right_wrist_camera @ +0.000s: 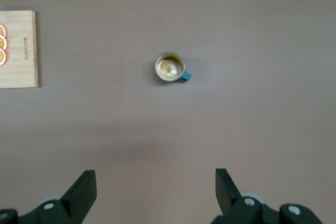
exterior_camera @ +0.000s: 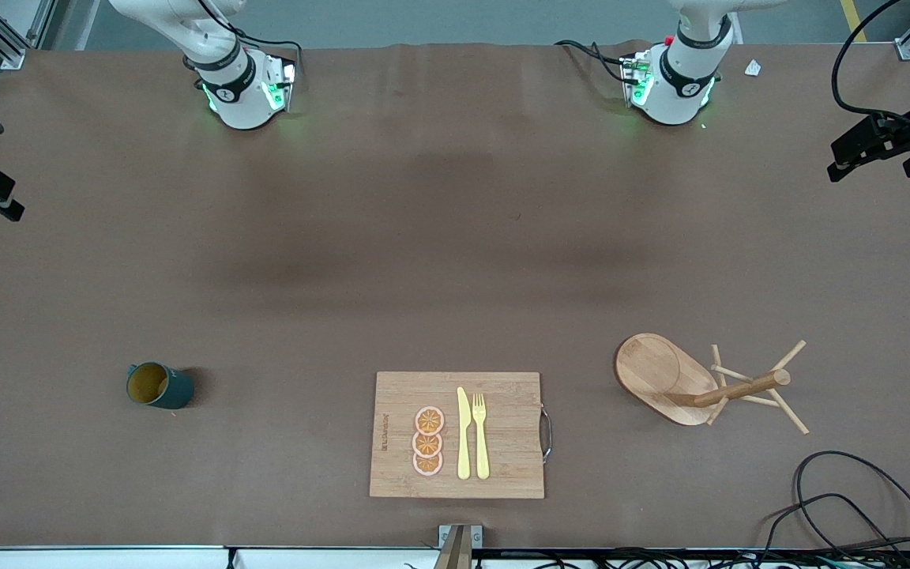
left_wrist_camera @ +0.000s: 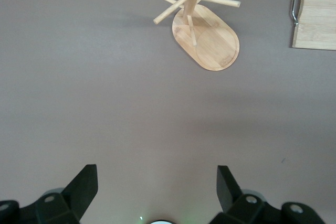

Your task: Transfer cup from left to right arm and place

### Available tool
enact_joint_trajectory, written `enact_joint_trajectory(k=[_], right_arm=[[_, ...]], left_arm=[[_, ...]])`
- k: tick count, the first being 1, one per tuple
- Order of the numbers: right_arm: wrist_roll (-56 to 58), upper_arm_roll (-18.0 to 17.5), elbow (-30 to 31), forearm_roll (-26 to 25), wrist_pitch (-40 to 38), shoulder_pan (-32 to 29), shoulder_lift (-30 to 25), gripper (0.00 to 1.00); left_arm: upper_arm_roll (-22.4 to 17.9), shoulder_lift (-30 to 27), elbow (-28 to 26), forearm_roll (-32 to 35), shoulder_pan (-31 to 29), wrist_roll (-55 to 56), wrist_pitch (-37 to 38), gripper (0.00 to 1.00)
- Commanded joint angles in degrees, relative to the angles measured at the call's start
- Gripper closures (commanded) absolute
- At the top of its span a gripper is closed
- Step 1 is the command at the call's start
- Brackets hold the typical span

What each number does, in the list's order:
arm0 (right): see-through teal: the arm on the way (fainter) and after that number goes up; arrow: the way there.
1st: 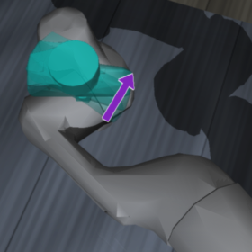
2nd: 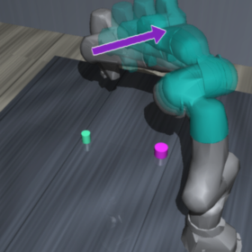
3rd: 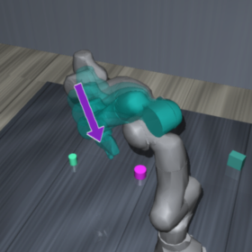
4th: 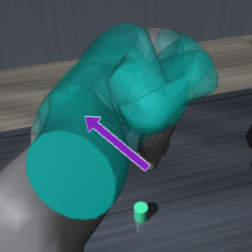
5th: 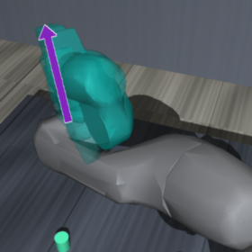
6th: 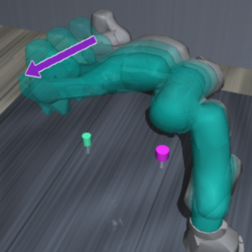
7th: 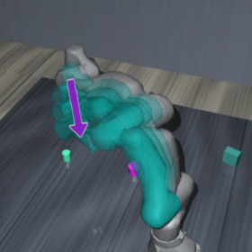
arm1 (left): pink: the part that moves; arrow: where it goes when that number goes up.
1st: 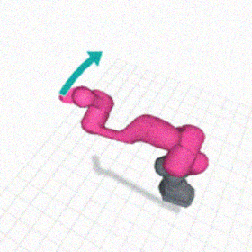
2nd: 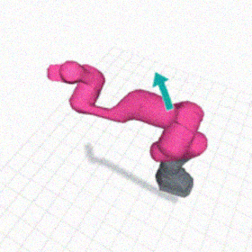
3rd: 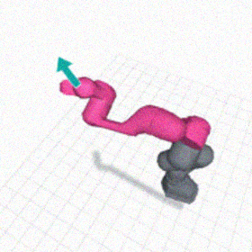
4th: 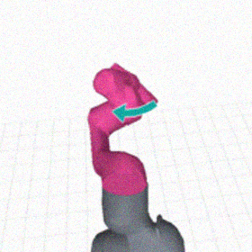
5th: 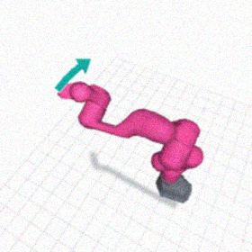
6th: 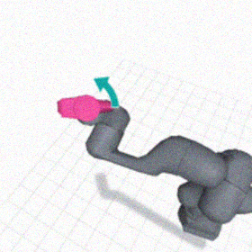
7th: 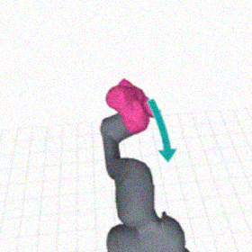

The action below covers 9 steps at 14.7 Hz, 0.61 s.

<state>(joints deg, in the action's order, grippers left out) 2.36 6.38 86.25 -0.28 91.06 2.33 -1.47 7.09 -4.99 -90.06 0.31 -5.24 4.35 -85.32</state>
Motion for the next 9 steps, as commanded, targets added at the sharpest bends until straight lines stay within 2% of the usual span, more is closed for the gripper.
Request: enact_joint_trajectory(k=[1, 3, 6, 9], right_arm=[[-0.95, -0.23, 5.32, -1.39, 3.93, -0.39, -3.19, 0.0], [-0.86, -0.49, 6.99, -1.39, 4.47, -0.92, -3.28, 0.0], [-0.34, -4.09, 10.59, -1.39, 6.75, -4.52, -5.56, 0.0], [0.02, -4.01, 11.22, -1.39, 4.83, -4.53, -6.53, 0.0]], left_arm=[[0.3, 0.24, 1.03, 0.57, -0.56, -0.74, 0.94, 0.0], [0.3, 0.24, 1.12, 0.57, -0.56, -0.83, 0.94, 0.0], [0.3, 0.24, 1.12, 0.66, -0.47, -0.74, 0.94, 0.0], [0.47, 0.33, 1.29, 0.66, -0.47, -0.83, 0.94, 0.0]])
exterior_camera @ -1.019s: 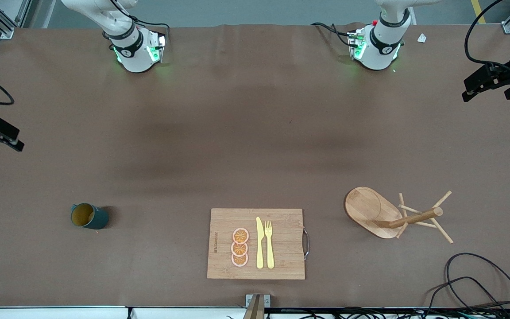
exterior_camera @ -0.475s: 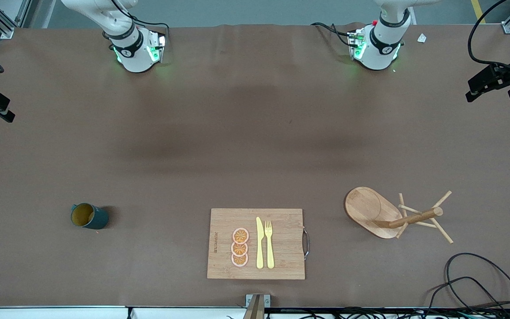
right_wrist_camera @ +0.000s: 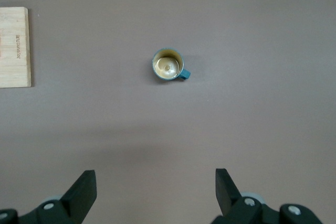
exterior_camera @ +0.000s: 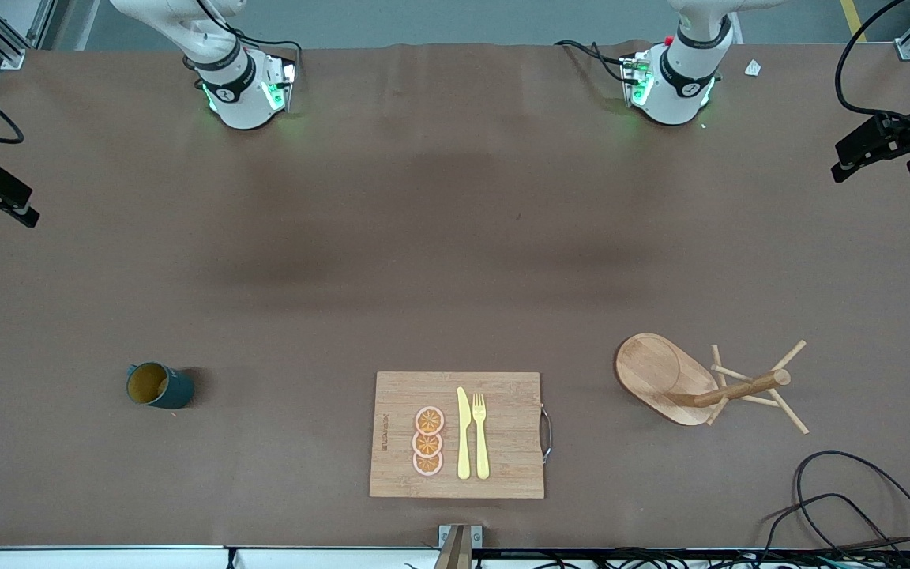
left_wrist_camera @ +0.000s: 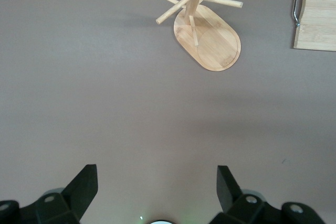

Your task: Transfer cup from left to right arm and place

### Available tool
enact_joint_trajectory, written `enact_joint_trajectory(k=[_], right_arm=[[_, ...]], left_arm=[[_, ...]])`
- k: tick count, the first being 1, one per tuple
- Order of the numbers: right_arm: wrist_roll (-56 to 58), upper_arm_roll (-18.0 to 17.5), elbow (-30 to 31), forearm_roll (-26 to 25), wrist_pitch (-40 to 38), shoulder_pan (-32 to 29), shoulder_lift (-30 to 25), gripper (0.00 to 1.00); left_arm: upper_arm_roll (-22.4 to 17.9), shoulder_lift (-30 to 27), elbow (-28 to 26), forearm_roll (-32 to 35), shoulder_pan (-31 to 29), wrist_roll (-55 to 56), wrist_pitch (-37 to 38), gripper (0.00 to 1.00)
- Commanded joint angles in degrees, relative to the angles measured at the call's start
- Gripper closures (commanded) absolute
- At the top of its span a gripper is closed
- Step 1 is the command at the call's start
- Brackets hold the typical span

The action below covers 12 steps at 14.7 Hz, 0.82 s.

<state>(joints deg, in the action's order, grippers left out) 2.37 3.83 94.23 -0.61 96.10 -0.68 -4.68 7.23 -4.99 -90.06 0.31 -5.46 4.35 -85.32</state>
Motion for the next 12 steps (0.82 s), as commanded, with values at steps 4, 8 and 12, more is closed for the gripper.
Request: enact_joint_trajectory(k=[4, 8, 12], right_arm=[[0.09, -1.1, 2.1, -0.53, -1.97, -1.69, -3.32, 0.0], [0.18, -1.1, 1.22, -0.53, -1.44, -1.69, -2.96, 0.0], [0.01, -1.1, -0.28, -0.45, -2.23, -1.69, -2.79, 0.0]], left_arm=[[0.33, 0.25, 1.29, 0.75, -0.08, -0.74, 0.95, 0.0], [0.59, 0.33, 1.12, 0.75, 0.01, -0.74, 1.65, 0.0], [0.76, 0.42, 1.12, 0.57, 0.19, -0.22, 3.05, 0.0]])
